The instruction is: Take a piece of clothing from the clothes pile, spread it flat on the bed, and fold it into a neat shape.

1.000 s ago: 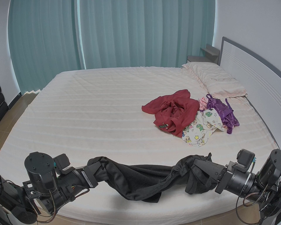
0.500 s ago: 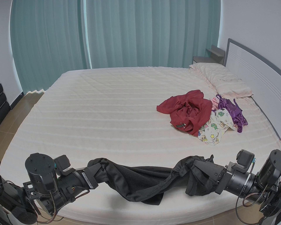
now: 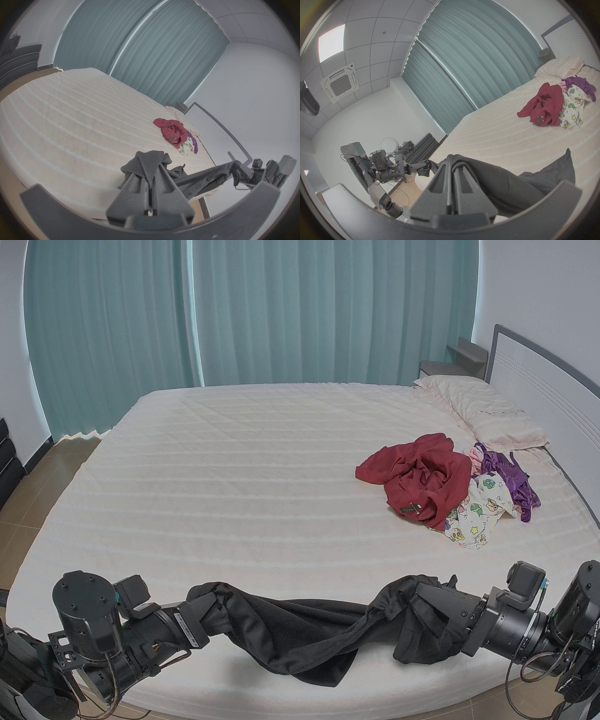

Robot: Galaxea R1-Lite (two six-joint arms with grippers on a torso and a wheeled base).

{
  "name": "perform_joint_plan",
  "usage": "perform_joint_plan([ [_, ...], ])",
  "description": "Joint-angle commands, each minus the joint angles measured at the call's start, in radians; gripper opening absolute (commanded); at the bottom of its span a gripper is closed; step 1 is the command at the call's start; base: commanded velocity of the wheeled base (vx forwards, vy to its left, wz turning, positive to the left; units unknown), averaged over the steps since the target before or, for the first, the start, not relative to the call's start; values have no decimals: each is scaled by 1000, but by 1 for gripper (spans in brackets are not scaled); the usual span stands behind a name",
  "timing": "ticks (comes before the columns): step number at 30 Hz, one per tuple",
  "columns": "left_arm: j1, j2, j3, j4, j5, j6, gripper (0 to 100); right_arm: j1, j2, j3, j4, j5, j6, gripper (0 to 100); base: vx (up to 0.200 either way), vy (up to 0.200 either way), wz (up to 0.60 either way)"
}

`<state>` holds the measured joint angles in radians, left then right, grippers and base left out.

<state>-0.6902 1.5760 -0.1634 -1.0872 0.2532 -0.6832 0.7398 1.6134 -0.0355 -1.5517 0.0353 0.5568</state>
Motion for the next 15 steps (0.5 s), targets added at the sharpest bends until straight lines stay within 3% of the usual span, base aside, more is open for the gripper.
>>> perform_joint_plan([
  [1,-15,-16,7,0,0,-1,0,-7,-27,-3,-13,1,-6,0,-200,0,0],
  [9,-72,-145,33,9,1,7,0,4,-155,11,-11,20,-77,0,-200,0,0],
  [15,-88,-241,53,26,8,22,0,36,-287,23,-11,38,-81,0,-200,0,0],
])
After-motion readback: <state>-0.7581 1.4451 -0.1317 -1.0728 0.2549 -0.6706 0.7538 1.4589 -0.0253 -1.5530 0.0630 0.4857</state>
